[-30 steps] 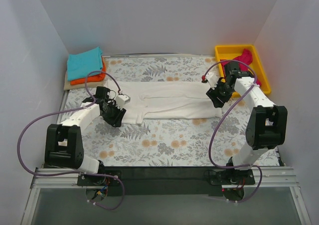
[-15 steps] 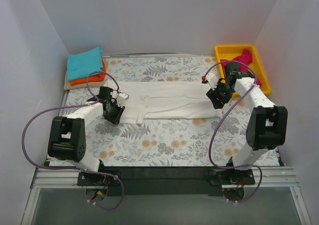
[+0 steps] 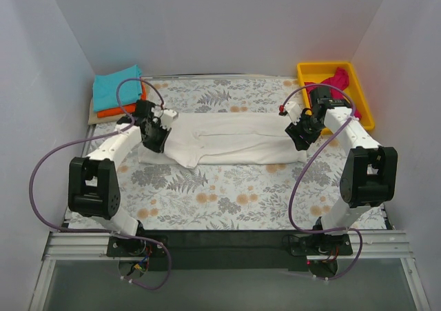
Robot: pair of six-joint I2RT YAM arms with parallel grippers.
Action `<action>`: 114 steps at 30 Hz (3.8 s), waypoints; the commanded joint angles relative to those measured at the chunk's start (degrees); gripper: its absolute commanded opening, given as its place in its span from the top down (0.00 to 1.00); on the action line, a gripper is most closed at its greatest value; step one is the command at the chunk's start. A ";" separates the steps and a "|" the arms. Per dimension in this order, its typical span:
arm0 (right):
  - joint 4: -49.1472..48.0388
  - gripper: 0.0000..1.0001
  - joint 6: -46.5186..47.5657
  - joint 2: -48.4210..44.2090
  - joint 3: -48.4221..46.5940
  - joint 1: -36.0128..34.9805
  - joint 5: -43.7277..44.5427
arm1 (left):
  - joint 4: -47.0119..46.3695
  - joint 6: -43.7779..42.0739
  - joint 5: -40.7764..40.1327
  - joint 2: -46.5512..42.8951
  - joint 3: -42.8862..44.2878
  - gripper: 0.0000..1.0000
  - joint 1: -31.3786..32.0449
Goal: Fold and stack the t-shirts
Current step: Fold the tshirt
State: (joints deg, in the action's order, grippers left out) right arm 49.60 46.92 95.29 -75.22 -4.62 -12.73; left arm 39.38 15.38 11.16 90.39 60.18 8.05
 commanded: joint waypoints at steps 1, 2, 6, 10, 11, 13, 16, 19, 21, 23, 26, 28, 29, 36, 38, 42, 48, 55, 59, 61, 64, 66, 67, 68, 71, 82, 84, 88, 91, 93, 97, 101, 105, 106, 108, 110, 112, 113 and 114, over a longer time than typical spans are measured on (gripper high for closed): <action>0.58 0.49 0.72 0.07 -2.03 -0.21 -0.36 | 2.02 1.67 2.37 2.31 10.55 1.00 0.30; 0.58 0.49 0.72 0.34 -2.12 -0.21 -0.45 | 1.93 1.76 2.38 3.38 14.14 1.00 0.30; 0.49 0.49 0.72 1.04 -2.47 -0.21 -0.54 | -0.43 2.46 2.46 9.97 20.21 1.00 0.30; 0.49 0.49 0.37 1.83 -2.83 -0.21 -0.98 | -3.68 4.65 3.34 17.35 26.64 1.00 0.30; 0.49 0.49 0.37 1.92 -2.91 -0.21 -0.98 | -4.21 5.01 3.61 18.67 27.87 1.00 0.30; 0.49 0.49 0.28 2.27 -2.91 -0.21 -0.98 | -6.49 6.06 3.08 21.75 30.33 1.00 0.30; 0.58 0.48 0.28 2.54 -3.18 -0.21 -0.80 | -8.25 6.59 2.12 24.65 32.97 1.00 0.30; 0.49 0.48 0.37 2.80 -3.44 -0.21 -0.45 | -9.05 7.74 1.15 26.15 34.82 1.00 0.30; 0.49 0.47 0.37 3.24 -3.70 -0.30 -0.36 | -9.23 8.53 0.62 26.50 36.32 1.00 0.30; 0.41 0.47 0.28 3.68 -4.23 -0.21 -0.19 | -9.49 8.88 -0.52 26.51 36.85 1.00 0.30; 0.32 0.47 0.28 3.94 -4.67 -0.21 -0.01 | -10.46 9.06 -1.92 25.46 36.76 1.00 0.30; 0.14 0.47 0.28 4.12 -4.76 -0.21 0.07 | -11.07 9.06 -2.72 25.01 36.50 1.00 0.21; 0.05 0.47 0.28 4.29 -4.76 -0.21 0.16 | -11.51 8.97 -3.85 24.84 36.24 1.00 0.21; -0.65 0.46 0.28 4.74 -4.06 -0.30 1.04 | -13.45 6.86 -7.64 26.94 32.72 1.00 -0.32; -0.65 0.46 0.19 4.82 -3.79 -0.21 1.04 | -13.10 7.30 -7.73 27.82 32.10 0.98 -0.32; -0.56 0.47 0.02 4.47 -3.18 -0.21 1.13 | -12.31 7.30 -5.72 28.27 31.22 0.69 -0.49; -0.65 0.46 -0.42 2.63 -2.21 -0.21 0.78 | -12.13 8.97 6.57 23.35 32.98 0.63 -0.94; -0.74 0.47 -1.47 2.62 -1.42 -0.21 -0.01 | -8.97 9.58 11.87 26.06 37.55 0.54 4.24; -0.74 0.48 -1.83 2.54 -0.81 -0.21 0.16 | -8.35 11.87 11.00 28.70 37.55 0.56 6.09; -0.74 0.50 -1.83 2.62 -0.11 -0.21 0.43 | -8.35 12.39 9.68 29.58 36.94 0.57 7.06; -0.74 0.51 -1.83 2.71 0.95 -0.21 0.86 | -8.35 12.92 7.22 30.98 37.02 0.57 7.94; -0.83 0.51 -1.92 2.71 1.30 -0.12 1.04 | -8.35 13.01 6.60 31.69 37.11 0.57 8.29; -0.74 0.51 -2.00 2.45 1.74 -0.21 1.13 | -8.44 12.93 6.86 32.21 37.11 0.57 8.55; -0.82 0.51 -2.09 2.45 1.83 -0.12 1.22 | -8.35 12.75 6.77 32.48 37.29 0.57 8.82; -0.82 0.51 -2.00 2.01 2.44 -0.12 1.48 | -8.52 12.75 7.82 33.18 37.46 0.80 9.08; -0.74 0.52 -1.56 0.60 4.12 -0.21 1.66 | -16.08 19.68 23.37 28.35 32.11 1.00 4.35; -0.82 0.51 -1.65 0.78 4.12 -0.12 1.66 | -16.00 19.78 23.82 29.05 32.45 1.00 4.16; -0.91 0.50 -1.83 1.04 3.42 -0.12 1.83 | -15.64 20.92 16.39 30.72 32.72 0.77 3.72; -0.83 0.50 -1.83 1.39 2.98 -0.21 1.83 | -14.86 21.01 10.48 28.63 32.81 0.55 3.29; -0.91 0.51 -2.09 1.92 2.10 -0.12 1.75 | -15.20 20.75 8.80 25.55 30.09 0.53 3.02; -2.58 0.55 -3.93 5.60 -0.01 -0.30 1.13 | -15.73 21.10 2.56 15.98 22.80 0.53 2.76; -4.69 0.64 -5.96 10.18 -1.24 -1.35 1.57 | -14.33 22.15 0.35 10.43 16.38 0.56 2.40; -6.97 0.75 -5.78 12.20 3.74 -2.67 4.55 | -12.92 25.22 0.61 8.58 11.72 0.59 2.05; -7.50 0.78 -5.26 12.12 5.24 -2.76 6.21 | -12.66 25.75 0.79 8.05 10.15 0.59 1.62; -8.20 0.79 -4.21 11.51 8.06 -2.85 7.63 | -12.66 26.81 0.71 7.70 8.56 0.60 1.26; -8.73 0.80 -1.93 9.31 12.89 -2.85 10.17 | -12.39 27.07 -0.43 7.61 6.62 0.61 1.00; -8.74 0.80 -0.34 6.25 16.23 -2.85 12.45 | -12.22 26.90 -2.44 7.70 5.56 0.60 0.39; -8.65 0.80 1.06 5.18 19.12 -2.85 14.38 | -12.04 26.55 -3.33 8.22 4.86 0.60 0.21; -8.21 0.80 1.68 3.17 20.36 -2.76 15.45 | -11.61 26.20 -4.81 8.75 4.94 0.60 -0.05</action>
State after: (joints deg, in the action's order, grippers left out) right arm 36.40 45.17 99.88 -61.76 -7.79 -3.73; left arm 27.22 41.34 10.70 99.35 65.43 8.86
